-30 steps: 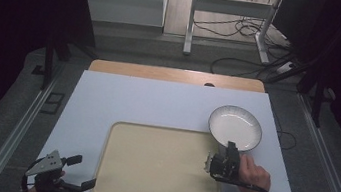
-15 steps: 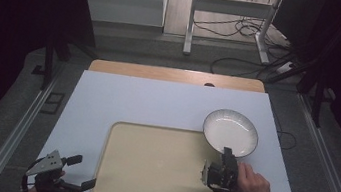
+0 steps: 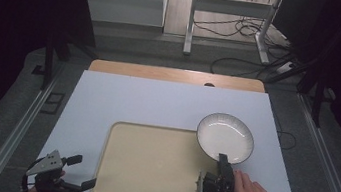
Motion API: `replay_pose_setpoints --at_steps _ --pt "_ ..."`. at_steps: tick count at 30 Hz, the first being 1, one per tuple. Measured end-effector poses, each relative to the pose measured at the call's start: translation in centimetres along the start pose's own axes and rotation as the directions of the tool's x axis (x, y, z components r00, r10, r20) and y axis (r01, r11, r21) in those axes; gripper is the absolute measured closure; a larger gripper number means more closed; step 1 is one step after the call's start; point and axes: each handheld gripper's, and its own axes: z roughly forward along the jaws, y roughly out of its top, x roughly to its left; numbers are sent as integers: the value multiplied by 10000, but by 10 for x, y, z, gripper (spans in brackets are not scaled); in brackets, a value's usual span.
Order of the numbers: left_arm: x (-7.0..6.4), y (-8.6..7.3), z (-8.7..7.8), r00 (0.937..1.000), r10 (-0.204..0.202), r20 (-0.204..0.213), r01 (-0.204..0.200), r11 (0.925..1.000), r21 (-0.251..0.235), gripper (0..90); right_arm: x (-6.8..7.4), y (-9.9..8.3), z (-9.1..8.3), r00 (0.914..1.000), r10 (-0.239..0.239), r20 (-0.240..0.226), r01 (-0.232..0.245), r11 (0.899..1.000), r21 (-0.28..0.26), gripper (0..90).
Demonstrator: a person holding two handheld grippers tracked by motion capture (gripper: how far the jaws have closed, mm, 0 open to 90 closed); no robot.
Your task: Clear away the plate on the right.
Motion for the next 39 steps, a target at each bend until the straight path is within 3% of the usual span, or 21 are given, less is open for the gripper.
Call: replay_pose_setpoints --at_steps 6,7,17,18,19,21,24,30,31,34,36,38,39 --pt "0 0 0 10000 2 -16 -2 10000 4 8 5 3 -6 9999 93 46 -91 9984 -559 752" --pt "0 0 0 10000 4 -17 -4 10000 6 8 4 5 -10 9999 -117 -43 116 9996 -253 751" --pt "0 0 0 10000 -1 -24 1 10000 15 8 10 11 -22 9998 -157 104 164 9968 -787 750" --pt "0 0 0 10000 -1 -24 1 10000 15 8 10 13 -25 9997 -222 -70 217 9978 -619 750" --pt "0 0 0 10000 -1 -25 1 10000 20 8 12 13 -24 9999 -130 91 138 9963 -853 750" --pt "0 0 0 10000 0 -27 0 10000 14 8 12 16 -29 9995 -304 -18 302 9968 -743 750" --pt "0 0 0 10000 -1 -26 1 10000 19 8 15 18 -30 9997 -233 93 242 9938 -1086 750" --pt "0 0 0 10000 -5 -24 5 10000 13 8 17 24 -38 9989 -459 -6 455 9928 -1112 750" --pt "0 0 0 10000 0 -26 0 10000 15 8 19 25 -36 9991 -409 87 417 9904 -1322 749" --pt "0 0 0 10000 9 -25 -9 10000 21 8 20 30 -40 9984 -568 -24 560 9903 -1270 749" --pt "0 0 0 10000 8 -26 -8 10000 21 8 23 32 -38 9986 -522 131 537 9822 -1797 750" --pt "0 0 0 10000 10 -25 -10 10000 23 8 23 36 -43 9976 -697 -42 683 9865 -1489 749" --pt "0 0 0 10000 15 -23 -15 10000 27 7 25 37 -42 9978 -659 56 659 9825 -1740 750"
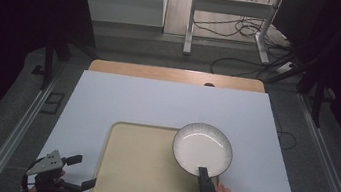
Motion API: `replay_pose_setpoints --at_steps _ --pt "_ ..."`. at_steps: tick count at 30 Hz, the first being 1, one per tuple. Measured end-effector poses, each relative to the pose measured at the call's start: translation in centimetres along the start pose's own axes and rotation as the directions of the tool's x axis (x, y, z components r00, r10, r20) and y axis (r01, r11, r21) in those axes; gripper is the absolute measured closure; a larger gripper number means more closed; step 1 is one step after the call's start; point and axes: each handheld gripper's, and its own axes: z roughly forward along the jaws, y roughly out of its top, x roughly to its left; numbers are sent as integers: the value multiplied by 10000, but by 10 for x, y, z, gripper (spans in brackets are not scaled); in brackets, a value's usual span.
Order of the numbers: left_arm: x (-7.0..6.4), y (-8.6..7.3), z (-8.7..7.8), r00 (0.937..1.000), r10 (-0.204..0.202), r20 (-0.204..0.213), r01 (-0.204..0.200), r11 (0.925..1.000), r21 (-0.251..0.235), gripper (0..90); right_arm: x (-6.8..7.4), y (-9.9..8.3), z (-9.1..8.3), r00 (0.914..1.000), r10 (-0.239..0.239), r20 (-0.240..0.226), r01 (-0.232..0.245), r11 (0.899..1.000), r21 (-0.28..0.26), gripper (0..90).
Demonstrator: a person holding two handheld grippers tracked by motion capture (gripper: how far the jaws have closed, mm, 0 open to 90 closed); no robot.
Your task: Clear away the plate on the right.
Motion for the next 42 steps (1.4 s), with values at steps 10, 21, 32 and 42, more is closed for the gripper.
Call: replay_pose_setpoints --at_steps 10,21,32,42 --pt "0 0 0 10000 11 5 -11 10000 8 8 9 16 -4 9994 -341 -54 337 9973 -649 748" --pt "0 0 0 10000 20 17 -20 10000 14 8 15 32 -6 9984 -563 -71 550 9911 -1216 747" --pt "0 0 0 10000 24 1 -24 10000 35 8 20 49 -1 9970 -756 -183 719 9854 -1540 746" --pt "0 0 0 10000 29 7 -29 10000 58 7 29 62 5 9925 -1128 -465 1011 9738 -2039 744"
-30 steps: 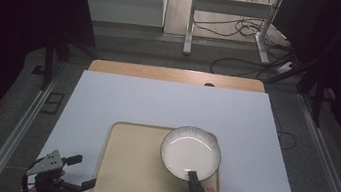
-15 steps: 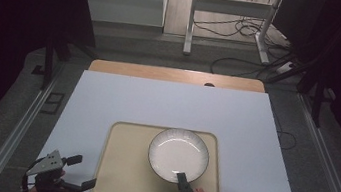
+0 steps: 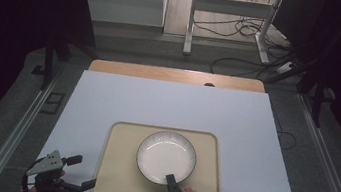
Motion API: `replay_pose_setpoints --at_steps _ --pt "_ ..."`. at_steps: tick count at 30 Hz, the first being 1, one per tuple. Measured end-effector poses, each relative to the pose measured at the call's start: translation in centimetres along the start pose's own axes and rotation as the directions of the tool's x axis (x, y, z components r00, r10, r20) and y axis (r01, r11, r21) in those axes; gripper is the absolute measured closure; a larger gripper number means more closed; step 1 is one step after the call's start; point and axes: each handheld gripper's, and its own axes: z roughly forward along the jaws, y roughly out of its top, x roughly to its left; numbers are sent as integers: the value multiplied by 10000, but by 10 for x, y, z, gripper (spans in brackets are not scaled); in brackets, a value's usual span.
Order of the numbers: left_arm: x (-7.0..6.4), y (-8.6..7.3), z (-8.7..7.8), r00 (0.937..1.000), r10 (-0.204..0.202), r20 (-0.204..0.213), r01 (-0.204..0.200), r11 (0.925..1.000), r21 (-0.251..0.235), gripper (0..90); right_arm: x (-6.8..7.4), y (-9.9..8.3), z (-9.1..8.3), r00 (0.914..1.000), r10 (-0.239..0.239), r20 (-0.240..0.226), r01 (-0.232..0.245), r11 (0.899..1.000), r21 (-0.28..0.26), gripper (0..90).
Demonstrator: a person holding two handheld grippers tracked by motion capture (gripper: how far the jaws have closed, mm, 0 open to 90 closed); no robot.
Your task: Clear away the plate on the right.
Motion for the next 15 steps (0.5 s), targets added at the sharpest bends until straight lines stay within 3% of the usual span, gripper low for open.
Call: replay_pose_setpoints --at_steps 15 --pt "0 0 0 10000 21 -21 -21 10000 30 7 9 3 9 9992 -68 -394 60 9998 -191 757"
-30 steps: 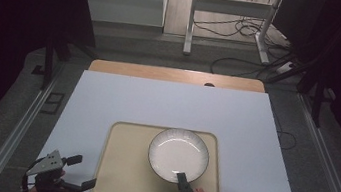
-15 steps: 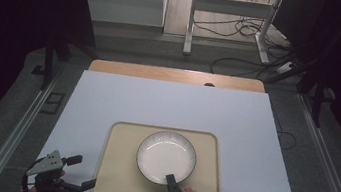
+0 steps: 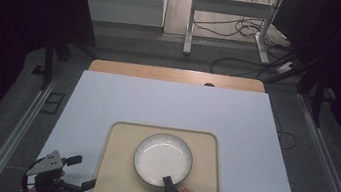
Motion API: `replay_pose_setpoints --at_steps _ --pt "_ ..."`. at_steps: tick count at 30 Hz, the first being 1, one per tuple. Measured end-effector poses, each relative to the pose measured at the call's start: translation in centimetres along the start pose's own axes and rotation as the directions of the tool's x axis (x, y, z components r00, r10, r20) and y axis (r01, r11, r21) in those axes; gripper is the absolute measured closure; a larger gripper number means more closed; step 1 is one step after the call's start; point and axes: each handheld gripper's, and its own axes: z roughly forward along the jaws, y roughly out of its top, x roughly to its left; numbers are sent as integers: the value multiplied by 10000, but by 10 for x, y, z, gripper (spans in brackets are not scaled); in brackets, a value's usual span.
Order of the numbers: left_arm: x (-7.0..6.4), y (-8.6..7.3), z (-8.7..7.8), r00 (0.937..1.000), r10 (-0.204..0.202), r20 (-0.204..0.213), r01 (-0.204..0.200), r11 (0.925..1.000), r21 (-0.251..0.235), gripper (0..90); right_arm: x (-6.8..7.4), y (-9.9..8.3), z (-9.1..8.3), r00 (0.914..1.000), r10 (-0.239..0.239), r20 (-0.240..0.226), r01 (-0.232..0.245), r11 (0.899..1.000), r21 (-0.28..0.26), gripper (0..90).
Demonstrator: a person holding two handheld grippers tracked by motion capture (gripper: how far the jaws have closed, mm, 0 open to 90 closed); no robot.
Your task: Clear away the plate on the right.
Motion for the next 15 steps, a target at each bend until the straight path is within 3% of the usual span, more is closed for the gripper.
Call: replay_pose_setpoints --at_steps 2,4,5,6,8,9,15 --pt "0 0 0 10000 -5 3 5 10000 -6 8 0 0 0 9997 -31 -233 37 9996 292 762" --pt "0 0 0 10000 -13 3 13 10000 -17 7 2 -3 3 9992 152 -358 -148 9998 117 760" --pt "0 0 0 10000 -8 6 8 10000 -13 7 1 -3 2 9992 49 -393 -34 9992 389 761" --pt "0 0 0 10000 -8 6 8 10000 -13 8 2 -4 4 9991 172 -394 -166 9997 157 759" --pt "0 0 0 10000 5 10 -5 10000 10 8 1 -5 4 9983 305 -494 -296 9994 203 748" --pt "0 0 0 10000 7 9 -7 10000 11 8 0 -3 1 9997 204 -156 -194 9979 625 743" --pt "0 0 0 10000 1 13 -1 10000 22 7 -1 -6 1 9985 532 -103 -525 9971 542 704"
